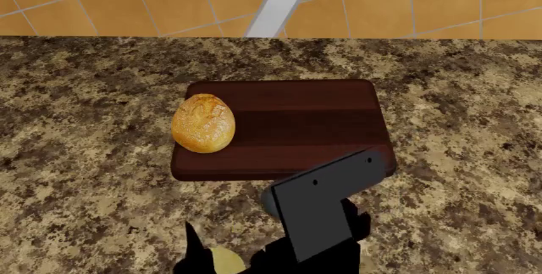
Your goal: Place the bread and cheese on the cutting board.
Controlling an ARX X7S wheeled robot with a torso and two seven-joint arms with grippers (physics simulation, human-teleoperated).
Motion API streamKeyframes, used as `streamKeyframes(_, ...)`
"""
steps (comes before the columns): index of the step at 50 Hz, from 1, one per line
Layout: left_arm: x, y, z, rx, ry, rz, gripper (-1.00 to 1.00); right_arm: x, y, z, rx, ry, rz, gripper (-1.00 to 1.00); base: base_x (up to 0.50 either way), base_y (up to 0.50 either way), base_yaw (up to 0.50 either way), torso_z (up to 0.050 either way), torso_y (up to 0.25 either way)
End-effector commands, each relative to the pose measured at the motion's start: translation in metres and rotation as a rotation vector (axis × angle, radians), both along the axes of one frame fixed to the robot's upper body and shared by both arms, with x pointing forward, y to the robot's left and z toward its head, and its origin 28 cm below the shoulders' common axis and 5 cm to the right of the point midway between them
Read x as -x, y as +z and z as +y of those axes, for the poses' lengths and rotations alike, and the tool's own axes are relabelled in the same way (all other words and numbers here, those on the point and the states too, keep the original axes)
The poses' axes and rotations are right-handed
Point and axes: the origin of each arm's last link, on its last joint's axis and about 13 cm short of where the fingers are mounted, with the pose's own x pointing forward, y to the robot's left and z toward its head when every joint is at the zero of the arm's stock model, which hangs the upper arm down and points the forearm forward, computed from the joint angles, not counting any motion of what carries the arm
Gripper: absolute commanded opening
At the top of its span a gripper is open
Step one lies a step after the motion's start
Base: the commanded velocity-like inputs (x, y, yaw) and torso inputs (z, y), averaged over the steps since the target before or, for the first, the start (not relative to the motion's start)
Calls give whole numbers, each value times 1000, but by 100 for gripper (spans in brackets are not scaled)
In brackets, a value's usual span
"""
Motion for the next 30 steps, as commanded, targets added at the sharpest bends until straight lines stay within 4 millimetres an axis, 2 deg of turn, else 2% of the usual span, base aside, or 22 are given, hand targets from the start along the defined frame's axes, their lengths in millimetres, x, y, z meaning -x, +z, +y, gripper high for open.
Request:
streamKeyframes(1,1,1,1,4,3,-2,100,-3,-14,6,34,55,81,100,0,0,0,0,0)
streamKeyframes(19,0,0,1,1,1,-1,100,3,-22,13,74,128,120,100,0,0,0,0,0)
streamKeyframes(30,1,0,1,1,-2,-2,100,0,-27,11,77,110,126,100,0,0,0,0,0)
